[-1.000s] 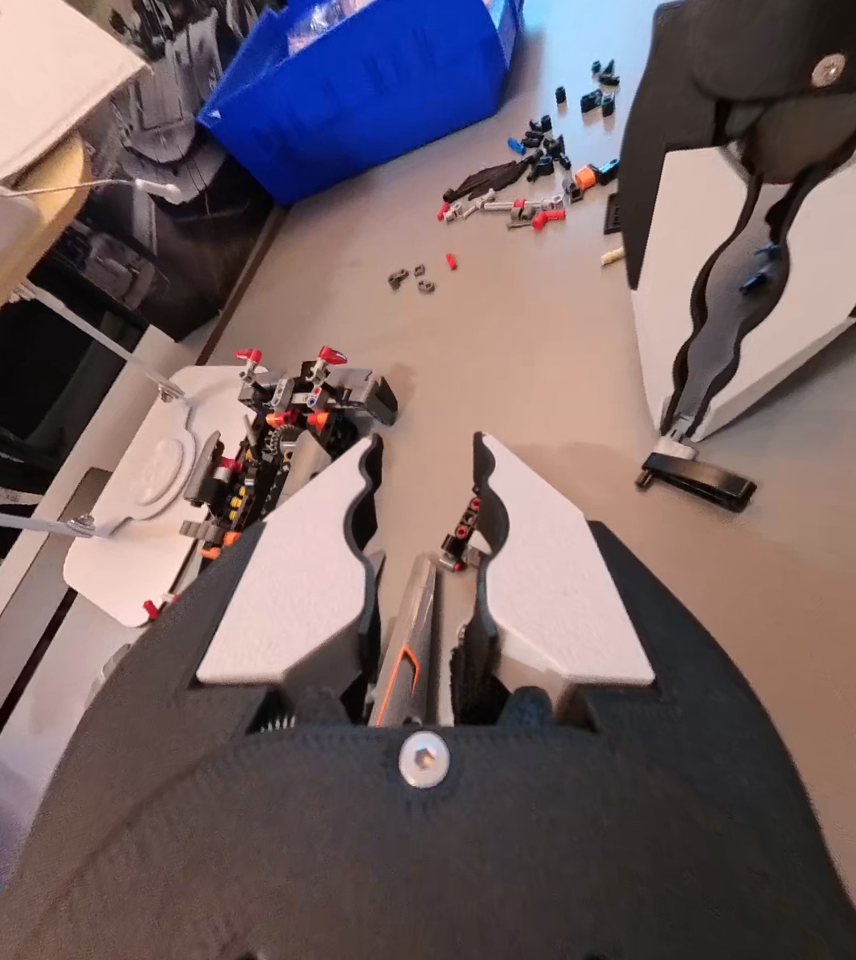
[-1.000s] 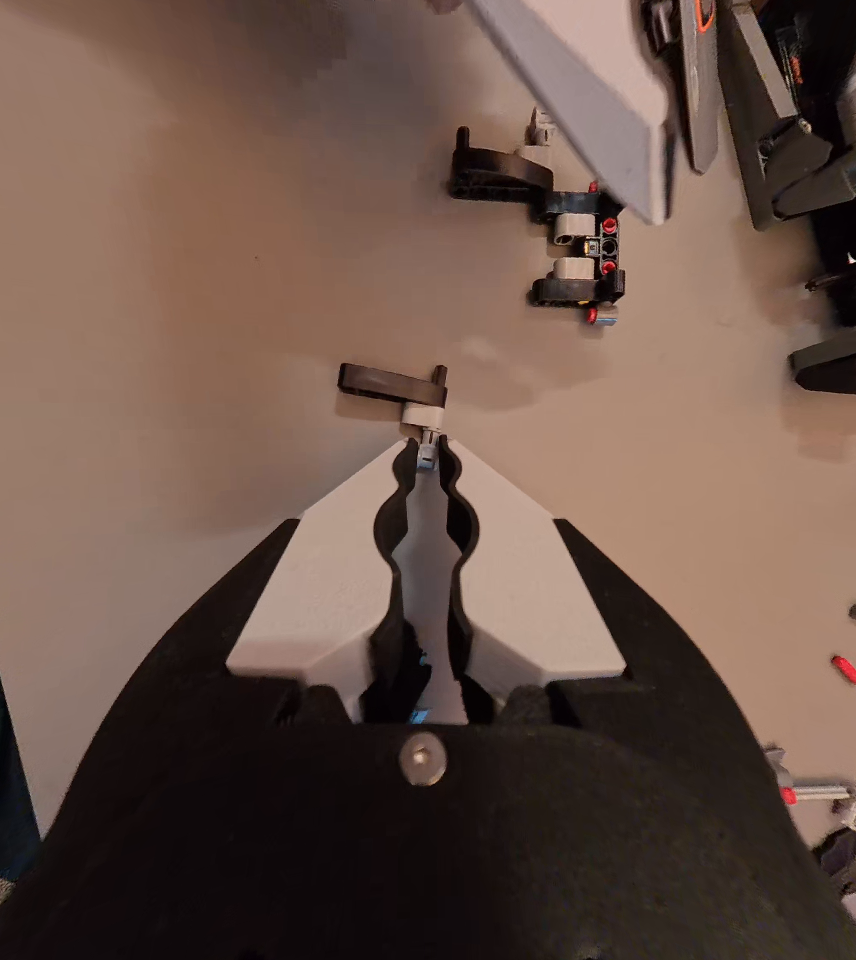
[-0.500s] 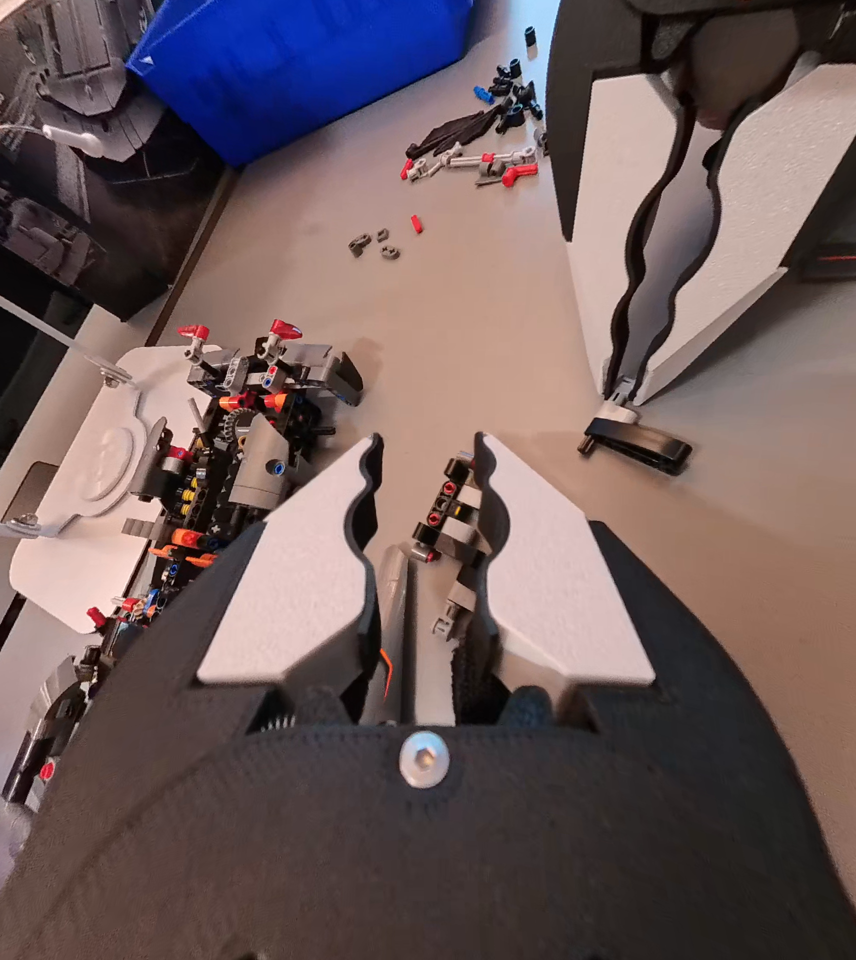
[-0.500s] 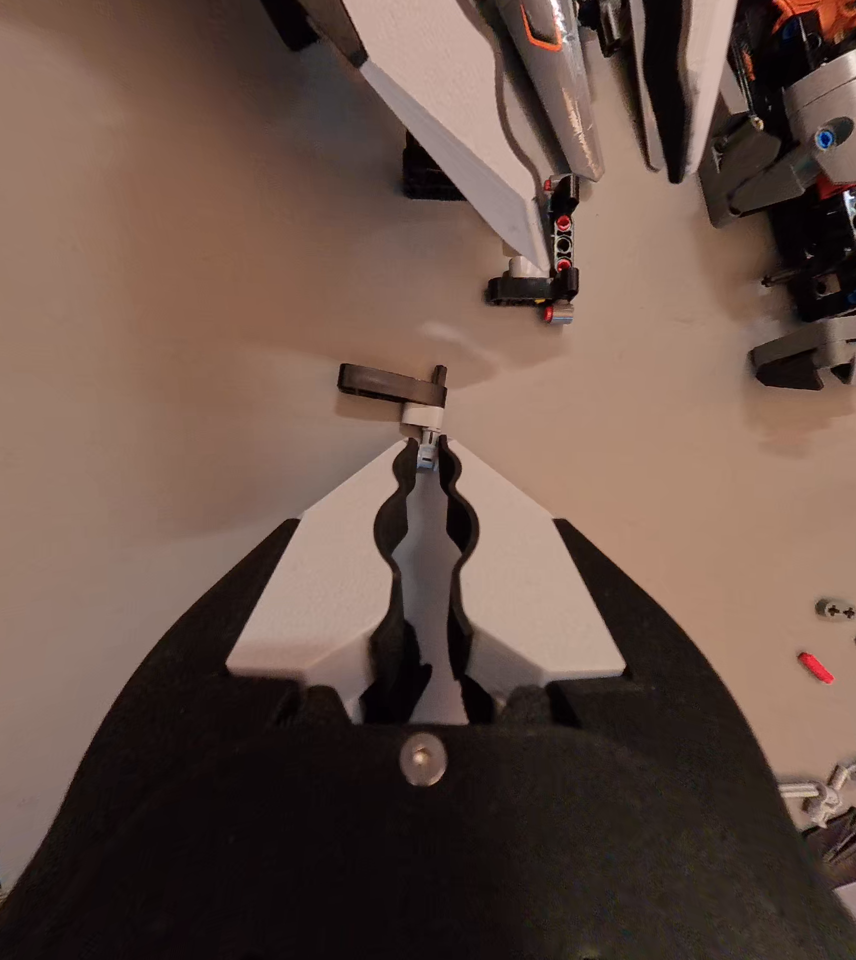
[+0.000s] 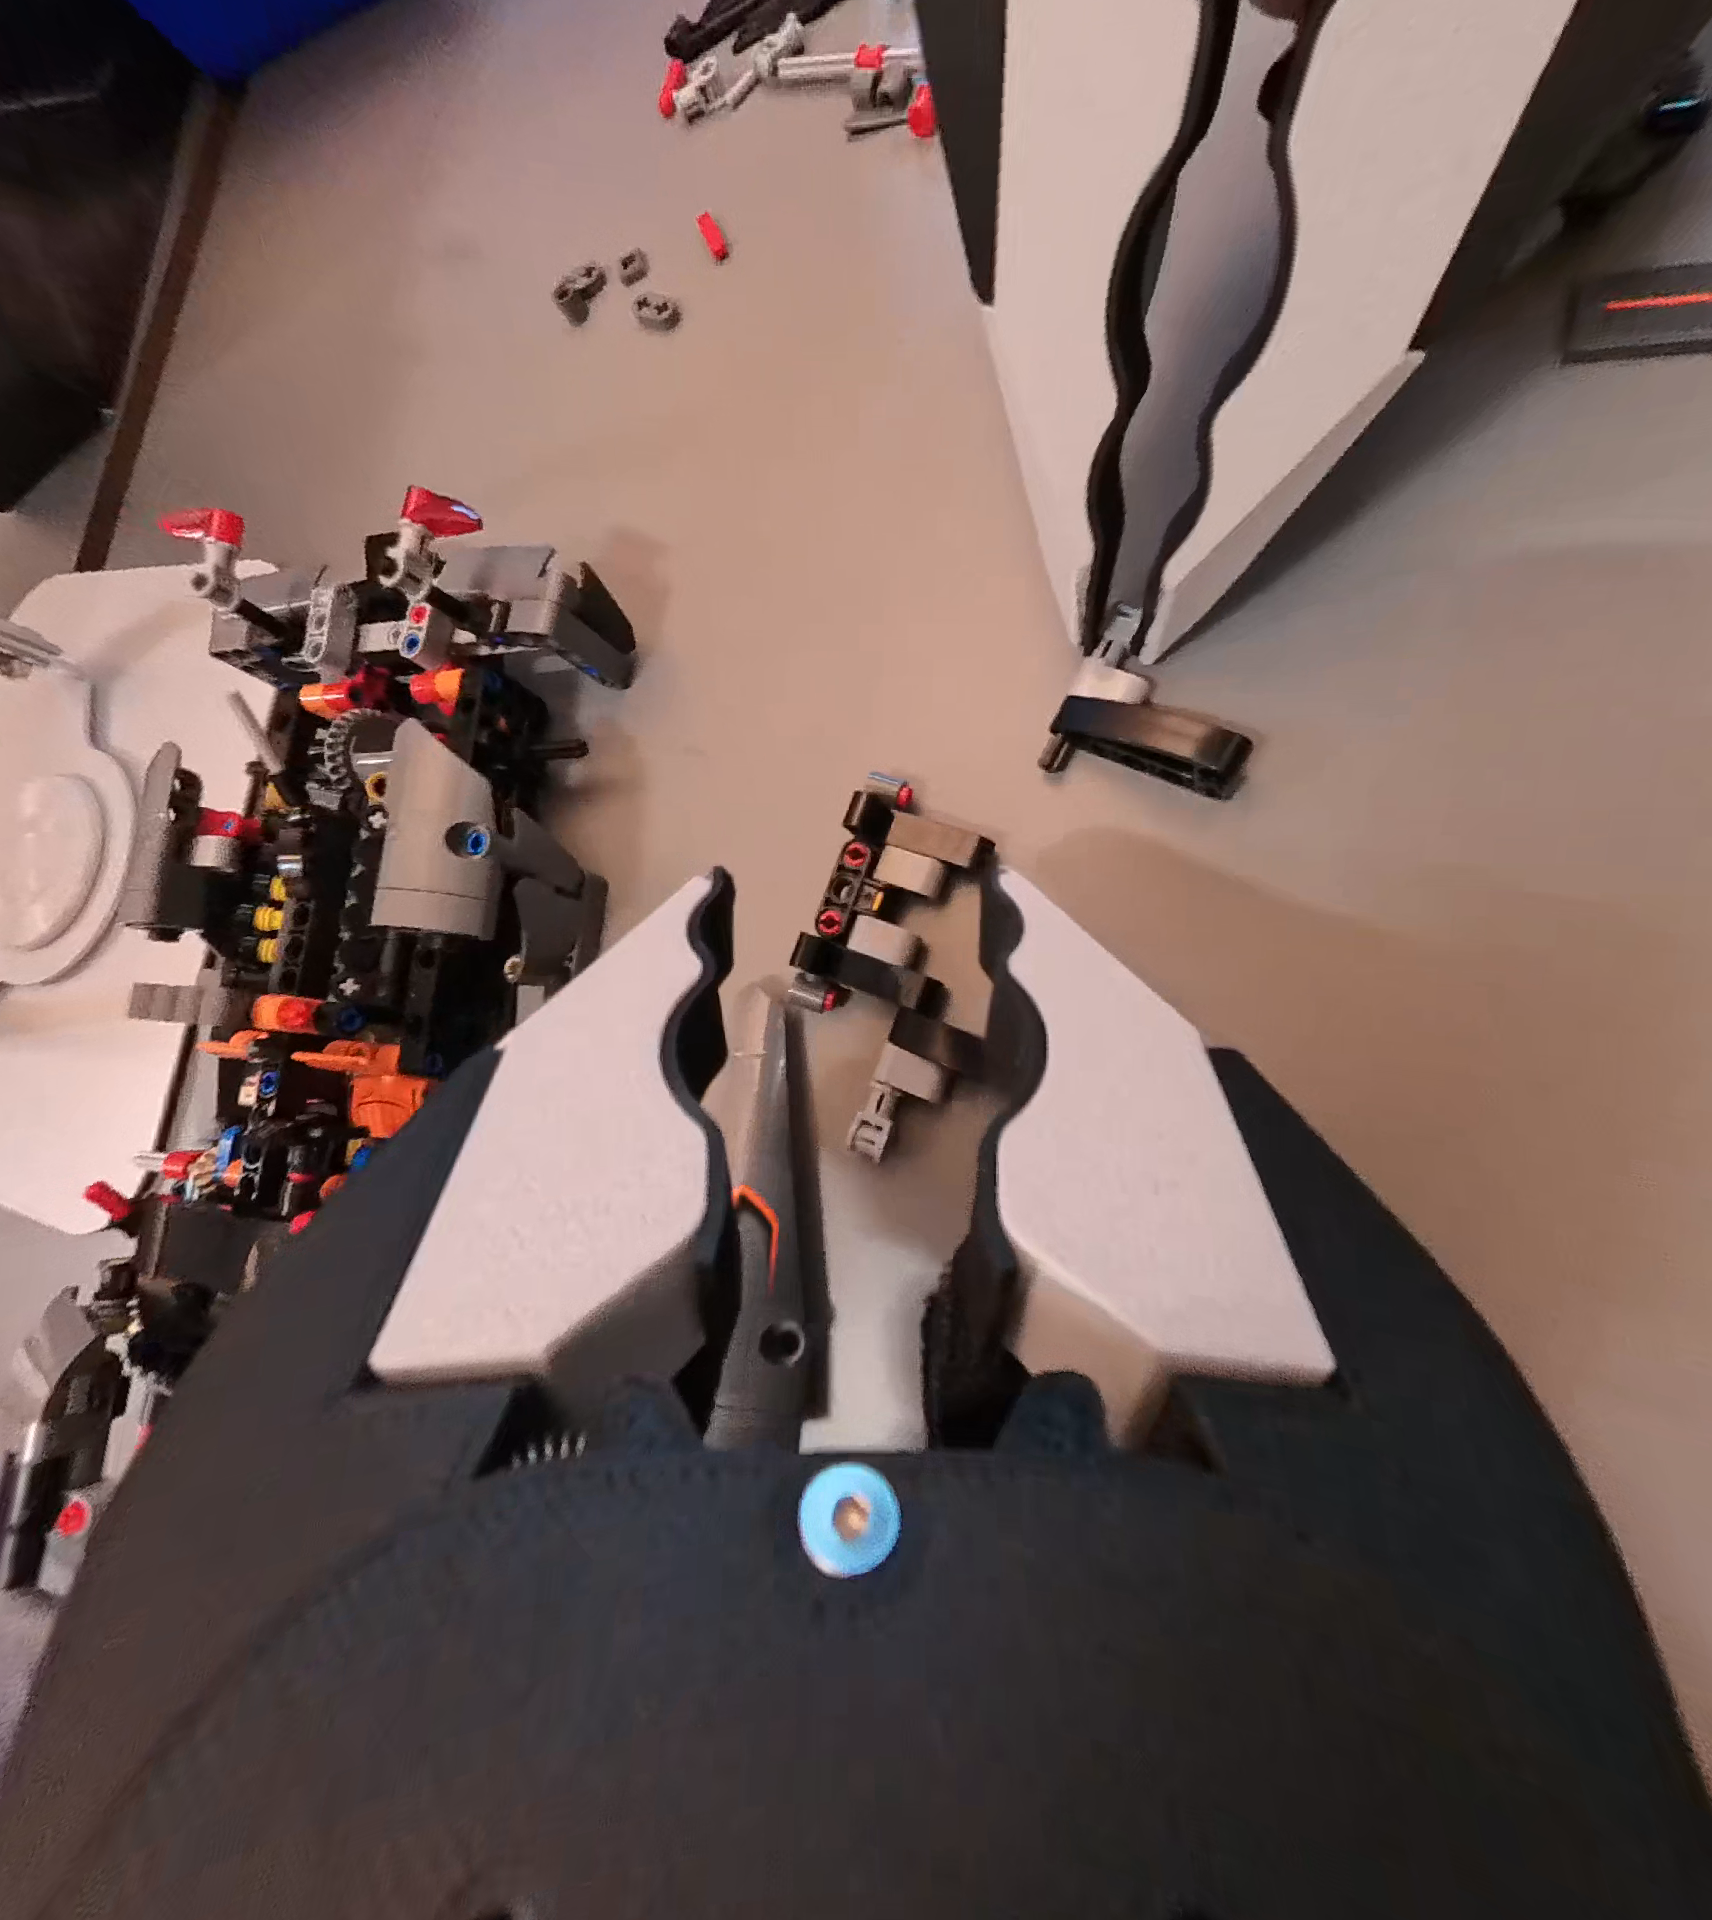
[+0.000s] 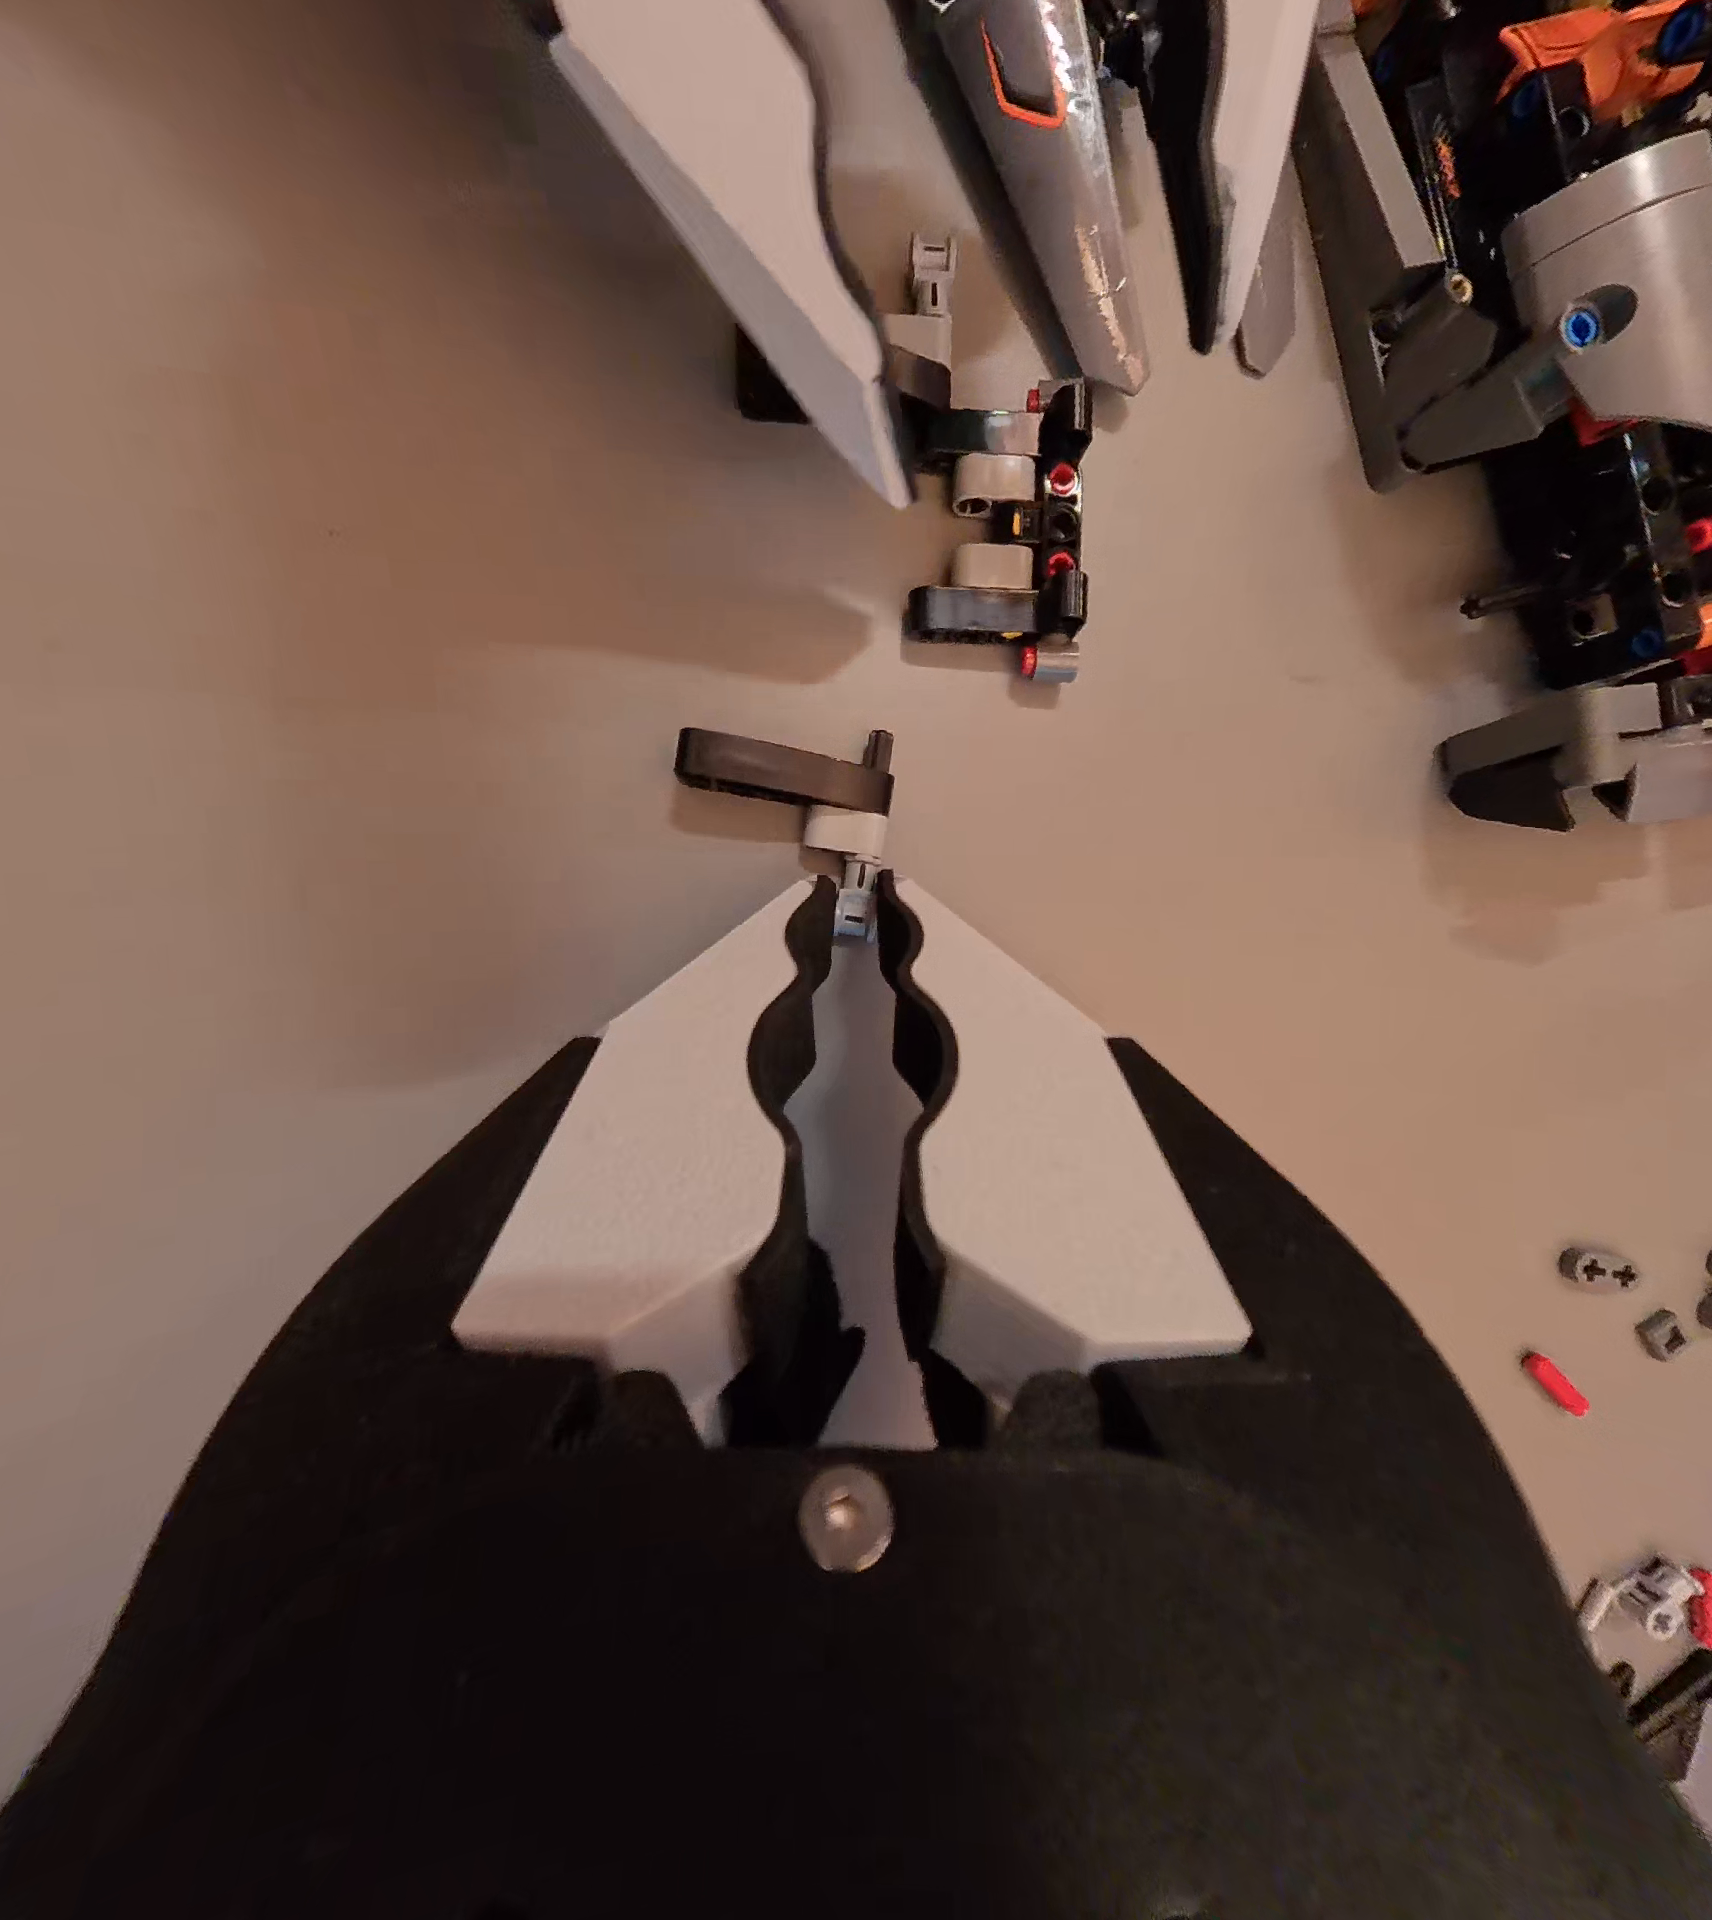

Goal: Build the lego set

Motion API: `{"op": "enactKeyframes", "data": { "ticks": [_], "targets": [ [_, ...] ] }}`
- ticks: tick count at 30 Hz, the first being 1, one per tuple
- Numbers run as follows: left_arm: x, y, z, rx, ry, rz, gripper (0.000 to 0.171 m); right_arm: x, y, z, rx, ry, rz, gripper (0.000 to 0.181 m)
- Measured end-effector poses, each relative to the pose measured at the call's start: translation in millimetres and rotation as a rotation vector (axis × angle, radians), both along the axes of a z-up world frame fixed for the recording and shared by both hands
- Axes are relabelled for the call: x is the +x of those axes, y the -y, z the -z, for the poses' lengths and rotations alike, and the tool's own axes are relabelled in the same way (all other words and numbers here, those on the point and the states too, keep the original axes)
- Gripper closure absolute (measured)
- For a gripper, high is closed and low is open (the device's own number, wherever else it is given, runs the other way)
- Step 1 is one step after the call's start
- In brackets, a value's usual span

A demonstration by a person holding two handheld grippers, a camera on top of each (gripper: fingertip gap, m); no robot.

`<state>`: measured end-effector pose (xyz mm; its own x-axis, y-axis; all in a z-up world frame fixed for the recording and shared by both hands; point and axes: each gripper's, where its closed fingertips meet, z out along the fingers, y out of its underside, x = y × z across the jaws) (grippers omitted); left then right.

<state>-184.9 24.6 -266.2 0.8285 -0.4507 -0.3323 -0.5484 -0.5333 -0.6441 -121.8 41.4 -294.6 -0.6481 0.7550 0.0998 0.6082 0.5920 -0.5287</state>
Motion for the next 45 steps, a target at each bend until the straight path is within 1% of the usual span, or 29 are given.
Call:
{"op": "enactKeyframes", "data": {
  "ticks": [3,5,8,9,13,17,21,23,25,28,31,33,34,35,37,39,45],
  "targets": [
    [-5,-1,-6,-0.012,-0.015,0.015,0.129,-1,0,0,-0.009,0.000,-0.002,0.176],
    [-4,-5,-11,-0.003,-0.019,0.041,0.135,-2,-1,0,-0.015,-0.003,0.000,0.176],
    [-7,-10,-8,-0.017,-0.034,0.052,0.143,-4,-3,0,-0.020,-0.009,0.002,0.176],
    [-6,-10,-6,-0.021,-0.026,0.057,0.144,-4,-3,0,-0.024,-0.009,0.002,0.176],
    [0,-9,2,-0.034,-0.009,0.083,0.140,-5,-4,0,-0.028,-0.012,-0.001,0.176],
    [6,-6,8,-0.059,0.007,0.115,0.140,-8,-6,0,-0.035,-0.012,-0.006,0.176],
    [12,-2,9,-0.071,0.036,0.136,0.142,-12,-8,0,-0.041,-0.013,0.001,0.176],
    [11,-1,12,-0.073,0.004,0.138,0.145,-13,-8,0,-0.047,-0.014,-0.002,0.176],
    [14,0,15,-0.091,0.007,0.144,0.146,-15,-7,0,-0.048,-0.013,-0.012,0.176],
    [11,-2,20,-0.102,-0.023,0.135,0.143,-18,-4,0,-0.044,-0.011,-0.028,0.176],
    [11,-5,20,-0.085,-0.022,0.136,0.139,-19,0,0,-0.043,-0.018,-0.055,0.176],
    [10,-7,22,-0.085,-0.036,0.131,0.133,-20,1,0,-0.044,-0.023,-0.061,0.176],
    [9,-7,23,-0.090,-0.049,0.130,0.134,-21,2,0,-0.043,-0.026,-0.066,0.176],
    [10,-7,24,-0.097,-0.038,0.135,0.137,-21,2,0,-0.044,-0.028,-0.068,0.176],
    [10,-9,24,-0.102,-0.028,0.135,0.136,-22,2,0,-0.047,-0.031,-0.071,0.176],
    [12,-8,25,-0.114,-0.014,0.143,0.140,-23,3,0,-0.047,-0.037,-0.077,0.176],
    [11,-8,25,-0.121,0.018,0.137,0.140,-24,4,-1,-0.033,-0.062,-0.110,0.176]
  ]
}}
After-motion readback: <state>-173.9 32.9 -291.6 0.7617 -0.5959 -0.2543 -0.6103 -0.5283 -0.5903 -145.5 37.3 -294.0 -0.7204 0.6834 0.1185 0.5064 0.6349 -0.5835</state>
